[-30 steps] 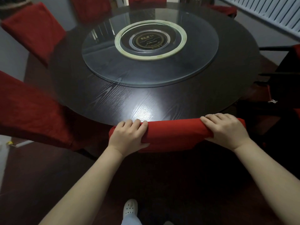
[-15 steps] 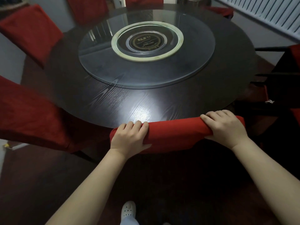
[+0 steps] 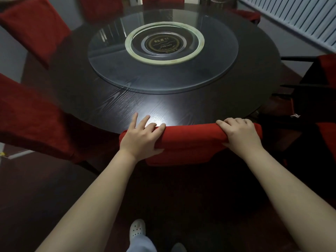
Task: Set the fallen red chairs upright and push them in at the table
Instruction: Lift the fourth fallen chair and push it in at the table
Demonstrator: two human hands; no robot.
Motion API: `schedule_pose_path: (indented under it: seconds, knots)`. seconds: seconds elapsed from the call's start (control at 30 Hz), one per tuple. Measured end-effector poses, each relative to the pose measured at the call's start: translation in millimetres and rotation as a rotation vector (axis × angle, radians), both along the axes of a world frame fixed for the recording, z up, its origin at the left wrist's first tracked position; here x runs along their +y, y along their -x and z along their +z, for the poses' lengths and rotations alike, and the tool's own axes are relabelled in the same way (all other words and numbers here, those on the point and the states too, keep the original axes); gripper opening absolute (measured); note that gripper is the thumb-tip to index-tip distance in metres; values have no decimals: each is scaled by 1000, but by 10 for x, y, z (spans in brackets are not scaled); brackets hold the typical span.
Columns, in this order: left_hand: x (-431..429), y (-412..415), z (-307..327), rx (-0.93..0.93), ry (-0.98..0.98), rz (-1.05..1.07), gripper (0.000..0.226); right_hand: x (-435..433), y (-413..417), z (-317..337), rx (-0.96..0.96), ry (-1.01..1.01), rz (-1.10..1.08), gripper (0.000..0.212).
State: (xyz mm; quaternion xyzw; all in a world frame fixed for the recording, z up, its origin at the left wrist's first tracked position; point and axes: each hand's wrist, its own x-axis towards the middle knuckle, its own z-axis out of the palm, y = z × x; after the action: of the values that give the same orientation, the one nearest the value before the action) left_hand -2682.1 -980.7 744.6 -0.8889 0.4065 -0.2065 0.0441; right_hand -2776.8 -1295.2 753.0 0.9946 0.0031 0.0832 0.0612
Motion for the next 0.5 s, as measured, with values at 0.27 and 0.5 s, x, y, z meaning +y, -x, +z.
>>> schedule_pose_path:
  seconds: [0.27,0.5]
  knots:
    - [4,24,-15,55,33,23,79,71,8,-6,24,34,-104,74]
    - [2,23,45,218,96,30,75,393,8,22,75,-11,-400,62]
